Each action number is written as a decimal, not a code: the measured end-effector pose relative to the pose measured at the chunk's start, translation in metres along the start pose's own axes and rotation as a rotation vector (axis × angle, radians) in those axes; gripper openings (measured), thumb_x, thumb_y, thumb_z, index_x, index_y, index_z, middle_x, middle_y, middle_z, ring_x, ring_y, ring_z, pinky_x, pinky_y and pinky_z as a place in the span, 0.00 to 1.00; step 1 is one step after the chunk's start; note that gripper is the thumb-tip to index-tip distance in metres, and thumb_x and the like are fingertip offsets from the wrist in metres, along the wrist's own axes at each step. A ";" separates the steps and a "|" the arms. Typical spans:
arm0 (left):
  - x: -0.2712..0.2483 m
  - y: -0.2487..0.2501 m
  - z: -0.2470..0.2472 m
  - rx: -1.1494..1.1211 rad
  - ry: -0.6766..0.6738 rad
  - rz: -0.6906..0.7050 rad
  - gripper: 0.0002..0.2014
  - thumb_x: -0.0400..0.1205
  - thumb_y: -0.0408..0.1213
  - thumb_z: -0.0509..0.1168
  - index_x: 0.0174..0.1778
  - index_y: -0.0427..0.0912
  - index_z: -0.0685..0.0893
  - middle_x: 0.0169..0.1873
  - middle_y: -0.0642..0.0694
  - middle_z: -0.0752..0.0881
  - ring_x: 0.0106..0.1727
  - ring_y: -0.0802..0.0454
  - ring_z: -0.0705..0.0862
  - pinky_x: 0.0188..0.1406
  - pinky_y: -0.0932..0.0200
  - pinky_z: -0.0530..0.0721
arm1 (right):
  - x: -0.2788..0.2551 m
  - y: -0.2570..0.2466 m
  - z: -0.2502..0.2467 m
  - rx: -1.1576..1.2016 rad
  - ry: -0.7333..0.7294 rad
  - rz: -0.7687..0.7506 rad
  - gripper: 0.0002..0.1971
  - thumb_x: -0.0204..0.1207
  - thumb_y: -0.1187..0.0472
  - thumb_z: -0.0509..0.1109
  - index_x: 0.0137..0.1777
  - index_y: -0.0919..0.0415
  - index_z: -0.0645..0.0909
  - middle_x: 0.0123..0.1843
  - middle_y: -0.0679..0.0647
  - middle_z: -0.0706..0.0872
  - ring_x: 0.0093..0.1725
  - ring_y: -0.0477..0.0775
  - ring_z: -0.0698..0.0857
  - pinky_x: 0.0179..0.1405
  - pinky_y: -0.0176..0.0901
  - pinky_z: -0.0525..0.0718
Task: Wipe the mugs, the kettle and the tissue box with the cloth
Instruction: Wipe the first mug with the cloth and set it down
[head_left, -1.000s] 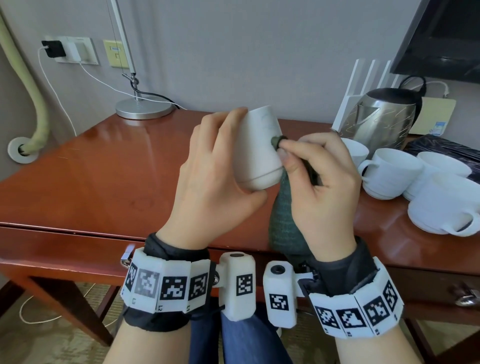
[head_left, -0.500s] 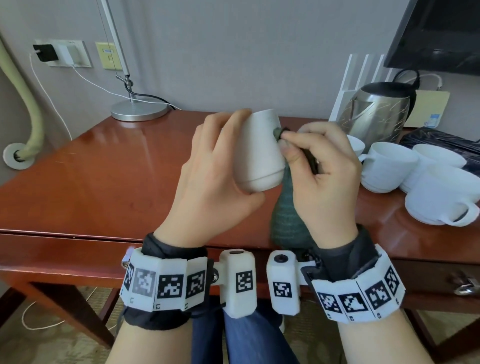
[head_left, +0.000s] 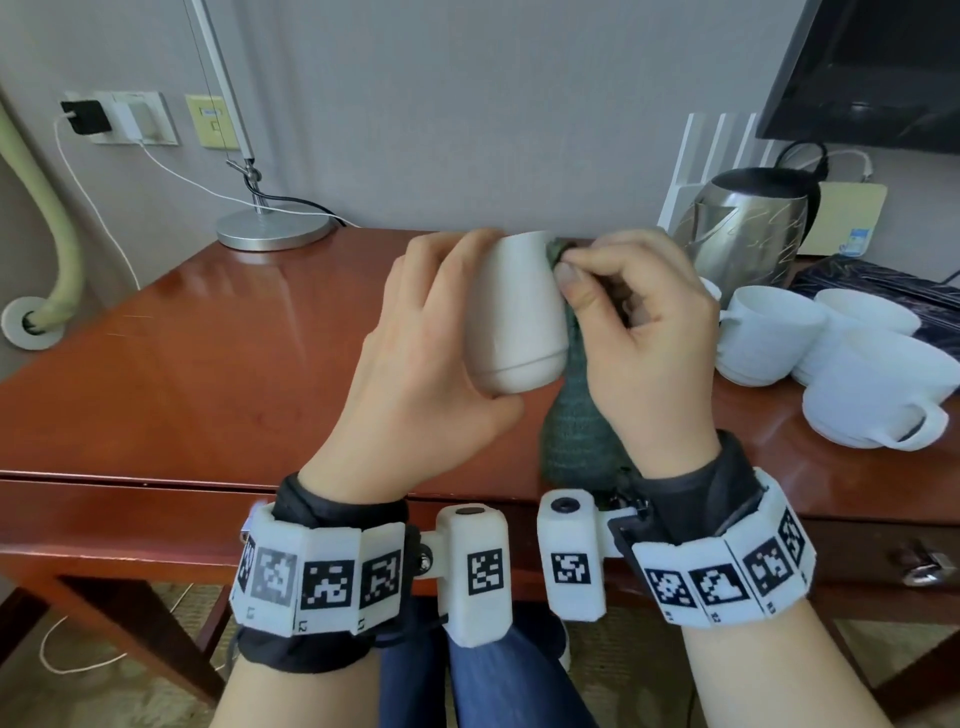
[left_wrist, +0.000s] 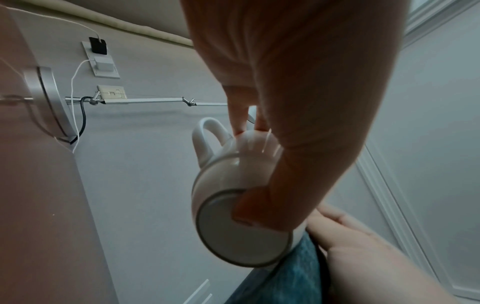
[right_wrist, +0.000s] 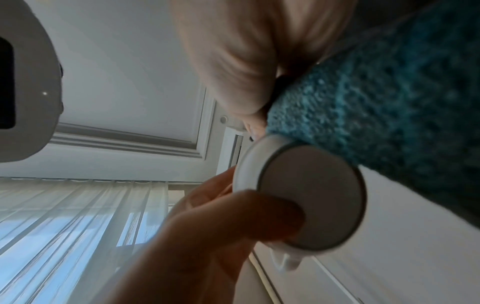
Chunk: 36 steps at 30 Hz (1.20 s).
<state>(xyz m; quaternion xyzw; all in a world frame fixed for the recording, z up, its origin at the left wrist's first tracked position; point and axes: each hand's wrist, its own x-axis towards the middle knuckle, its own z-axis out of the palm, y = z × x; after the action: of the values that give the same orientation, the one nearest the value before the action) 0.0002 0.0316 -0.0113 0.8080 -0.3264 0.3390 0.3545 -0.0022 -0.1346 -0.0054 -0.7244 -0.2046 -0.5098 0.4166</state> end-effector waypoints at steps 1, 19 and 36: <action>0.001 -0.001 -0.001 0.008 0.005 -0.005 0.40 0.64 0.47 0.64 0.76 0.46 0.66 0.65 0.51 0.68 0.67 0.45 0.73 0.46 0.38 0.85 | -0.005 -0.002 0.000 0.006 -0.017 -0.003 0.03 0.77 0.72 0.71 0.46 0.69 0.87 0.44 0.50 0.80 0.46 0.45 0.81 0.48 0.37 0.79; -0.003 -0.018 -0.003 -0.100 0.058 -0.070 0.44 0.61 0.35 0.76 0.76 0.31 0.69 0.62 0.47 0.68 0.64 0.67 0.68 0.58 0.84 0.65 | -0.022 -0.006 0.000 0.088 -0.194 -0.027 0.04 0.77 0.73 0.71 0.47 0.68 0.87 0.46 0.53 0.82 0.48 0.44 0.82 0.52 0.33 0.77; -0.007 -0.008 0.005 -0.615 0.228 -0.223 0.45 0.63 0.41 0.78 0.74 0.41 0.63 0.68 0.50 0.73 0.70 0.64 0.76 0.64 0.68 0.77 | -0.030 -0.008 0.004 0.428 -0.011 0.241 0.11 0.81 0.70 0.64 0.51 0.50 0.76 0.47 0.46 0.81 0.48 0.39 0.80 0.51 0.31 0.77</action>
<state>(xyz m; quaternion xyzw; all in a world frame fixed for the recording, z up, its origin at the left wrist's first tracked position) 0.0042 0.0339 -0.0217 0.6509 -0.2812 0.2721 0.6505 -0.0179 -0.1229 -0.0303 -0.6415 -0.2221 -0.3974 0.6174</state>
